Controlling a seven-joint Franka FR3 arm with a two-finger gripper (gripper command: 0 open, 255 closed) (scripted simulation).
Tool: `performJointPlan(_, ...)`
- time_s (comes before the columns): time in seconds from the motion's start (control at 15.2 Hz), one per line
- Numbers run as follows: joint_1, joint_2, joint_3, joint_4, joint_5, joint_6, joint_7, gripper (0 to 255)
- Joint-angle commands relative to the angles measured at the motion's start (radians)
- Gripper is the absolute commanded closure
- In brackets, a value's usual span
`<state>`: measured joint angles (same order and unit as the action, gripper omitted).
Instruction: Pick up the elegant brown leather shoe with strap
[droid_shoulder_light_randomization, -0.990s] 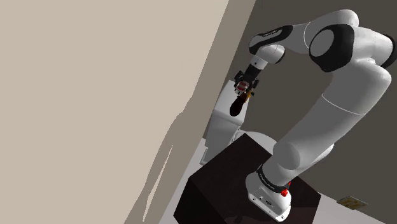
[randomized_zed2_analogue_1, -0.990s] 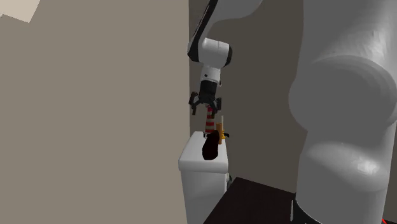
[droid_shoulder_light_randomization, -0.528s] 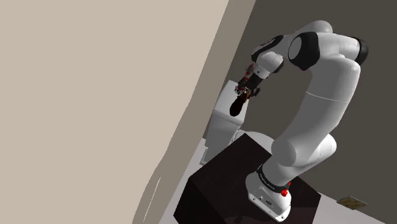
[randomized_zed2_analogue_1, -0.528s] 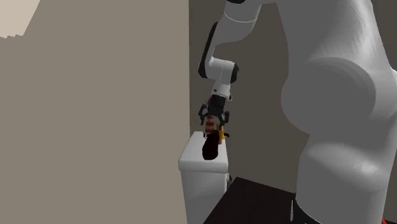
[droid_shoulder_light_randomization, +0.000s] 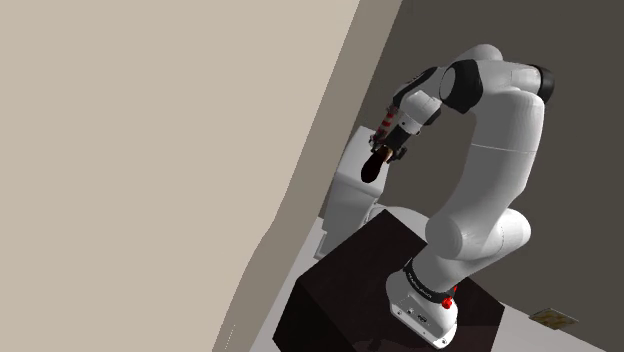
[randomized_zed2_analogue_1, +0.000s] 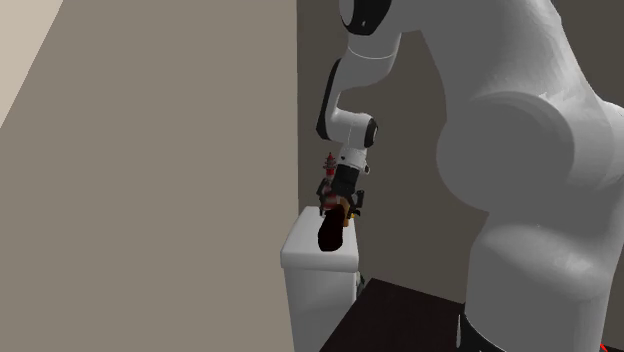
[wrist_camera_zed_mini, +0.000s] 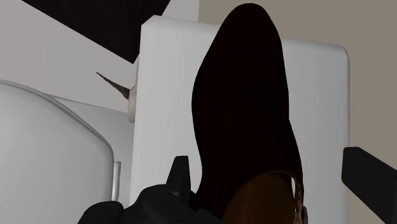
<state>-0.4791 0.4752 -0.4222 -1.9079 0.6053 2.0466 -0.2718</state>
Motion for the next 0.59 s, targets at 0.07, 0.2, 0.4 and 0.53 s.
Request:
performJointPlan(0.07, -0.005, 0.022, 0.007, -0.002, 0.015, 0.02, -0.014, 0)
performJointPlan(0.2, -0.004, 0.02, 0.007, -0.005, 0.014, 0.02, -0.015, 255)
performJointPlan(0.4, -0.004, 0.02, 0.007, -0.005, 0.014, 0.02, -0.014, 255)
performJointPlan(0.53, -0.004, 0.02, 0.007, -0.004, 0.014, 0.02, -0.014, 255)
